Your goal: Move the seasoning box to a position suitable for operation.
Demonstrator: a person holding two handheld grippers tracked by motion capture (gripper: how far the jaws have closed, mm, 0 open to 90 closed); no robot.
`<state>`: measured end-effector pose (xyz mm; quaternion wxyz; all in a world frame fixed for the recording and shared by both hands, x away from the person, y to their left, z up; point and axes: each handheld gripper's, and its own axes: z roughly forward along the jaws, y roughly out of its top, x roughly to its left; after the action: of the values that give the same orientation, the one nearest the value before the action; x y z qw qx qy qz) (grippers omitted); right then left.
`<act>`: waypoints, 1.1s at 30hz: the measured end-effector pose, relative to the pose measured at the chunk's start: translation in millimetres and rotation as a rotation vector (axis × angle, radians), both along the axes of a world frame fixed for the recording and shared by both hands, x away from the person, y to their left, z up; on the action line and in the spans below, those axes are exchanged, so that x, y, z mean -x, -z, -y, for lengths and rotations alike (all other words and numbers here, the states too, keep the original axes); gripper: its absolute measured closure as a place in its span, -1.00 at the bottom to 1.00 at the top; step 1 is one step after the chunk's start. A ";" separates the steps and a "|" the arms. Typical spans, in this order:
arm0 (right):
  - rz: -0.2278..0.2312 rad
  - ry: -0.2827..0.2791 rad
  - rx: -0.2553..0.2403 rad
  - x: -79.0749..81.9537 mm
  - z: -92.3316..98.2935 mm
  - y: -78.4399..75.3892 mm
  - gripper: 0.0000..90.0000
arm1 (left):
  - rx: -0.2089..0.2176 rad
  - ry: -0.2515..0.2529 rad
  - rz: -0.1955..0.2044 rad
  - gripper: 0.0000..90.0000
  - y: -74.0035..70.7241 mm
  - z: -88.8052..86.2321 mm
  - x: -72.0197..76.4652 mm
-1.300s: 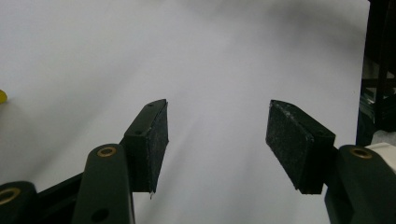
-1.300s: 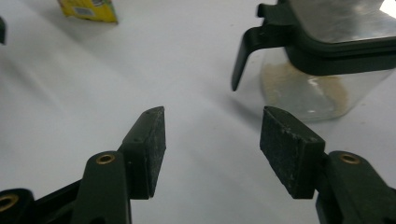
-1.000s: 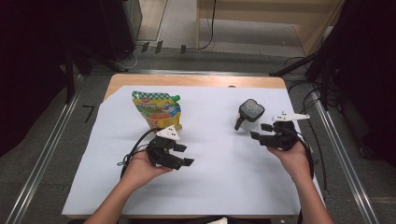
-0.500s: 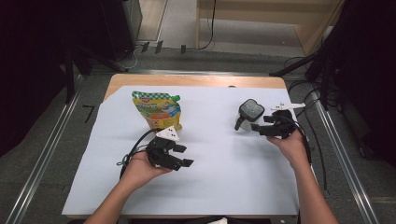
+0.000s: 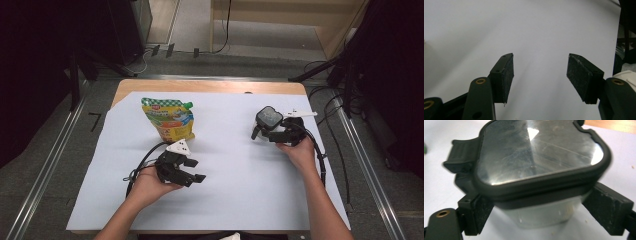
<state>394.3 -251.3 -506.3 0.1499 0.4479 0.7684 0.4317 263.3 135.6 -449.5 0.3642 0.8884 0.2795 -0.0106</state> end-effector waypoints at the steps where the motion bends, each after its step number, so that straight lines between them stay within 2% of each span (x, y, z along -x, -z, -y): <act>1: 0.008 0.000 0.004 -1.2 -1.7 1.4 -0.73 | 0.000 0.000 0.000 -0.13 0.0 0.0 0.0; 2: 0.010 0.003 0.006 -2.5 -3.4 2.4 -0.74 | 0.004 -0.014 -0.005 -0.13 0.8 -1.6 1.7; 13: 0.032 0.037 -0.032 -11.2 -14.4 12.6 -0.76 | 0.006 -0.042 -0.010 -0.13 2.5 -11.3 7.1; 22: 0.064 0.032 0.017 -9.6 -18.3 12.1 -0.69 | 0.006 -0.043 -0.012 -0.13 2.9 -12.7 6.5; 33: 0.055 0.032 -0.013 -9.1 -17.0 10.4 -0.67 | 0.008 -0.045 -0.010 -0.13 2.0 -15.2 5.3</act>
<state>403.4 -234.3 -516.7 0.1751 0.4492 0.7539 0.4463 258.0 150.8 -451.5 0.3666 0.8803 0.3010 -0.0080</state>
